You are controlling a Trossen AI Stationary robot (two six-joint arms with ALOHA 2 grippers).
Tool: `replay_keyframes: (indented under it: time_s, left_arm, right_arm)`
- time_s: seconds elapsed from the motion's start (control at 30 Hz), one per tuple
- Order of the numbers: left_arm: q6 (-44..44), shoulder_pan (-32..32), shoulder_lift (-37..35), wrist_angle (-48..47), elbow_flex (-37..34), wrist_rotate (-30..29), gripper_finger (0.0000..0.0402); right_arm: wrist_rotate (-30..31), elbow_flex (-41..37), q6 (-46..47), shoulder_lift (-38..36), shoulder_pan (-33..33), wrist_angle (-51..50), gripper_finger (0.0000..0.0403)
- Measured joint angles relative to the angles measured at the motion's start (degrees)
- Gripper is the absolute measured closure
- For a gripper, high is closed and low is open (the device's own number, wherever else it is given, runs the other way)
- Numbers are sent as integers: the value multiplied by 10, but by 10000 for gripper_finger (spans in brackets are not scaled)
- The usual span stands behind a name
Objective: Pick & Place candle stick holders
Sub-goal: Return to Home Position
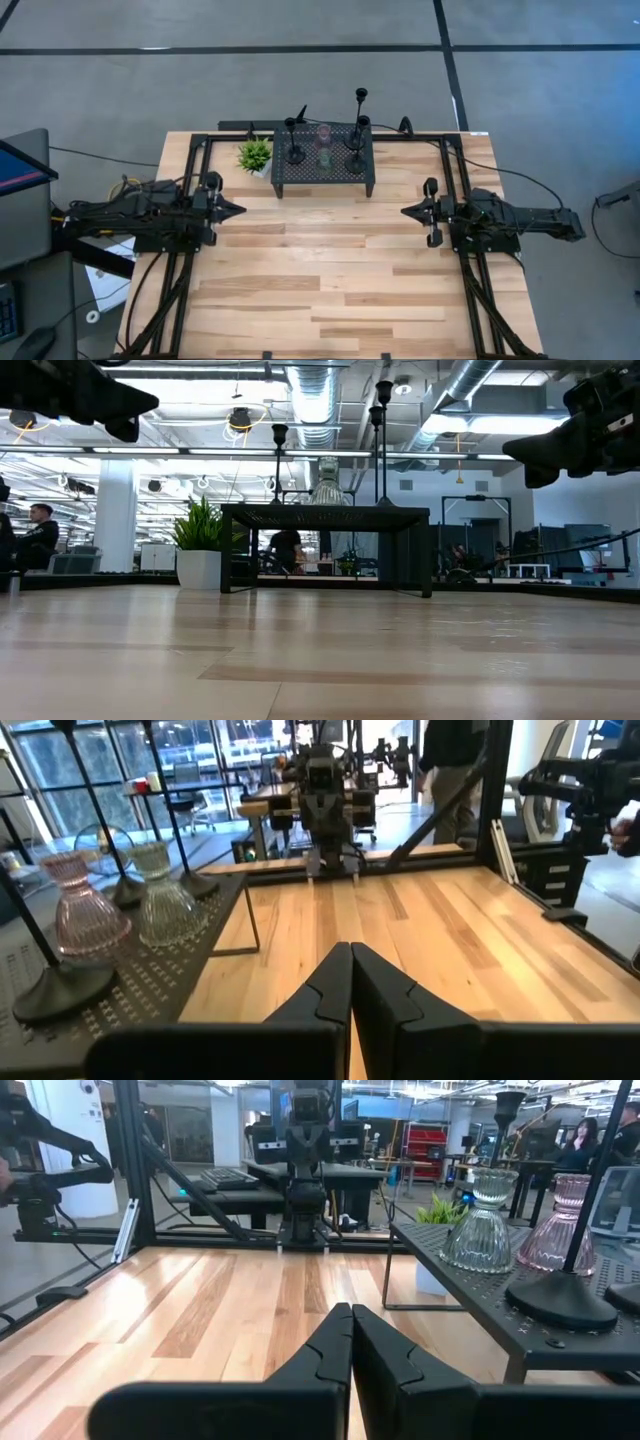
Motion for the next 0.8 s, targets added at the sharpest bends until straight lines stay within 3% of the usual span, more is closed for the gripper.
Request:
replay_keyframes:
  time_s: [0.3, 0.67, 0.8]
  left_arm:
    - [-15, 0, 0, 14, -15, -2, 396]
    - [-17, 0, 0, 9, -114, -2, 395]
    - [-13, 0, 9, 15, -119, 2, 394]
  right_arm:
    - [0, 0, 0, 0, 0, 0, 403]
    - [0, 0, 0, 0, 0, 0, 403]
    - [0, -1, 0, 0, 0, 0, 403]
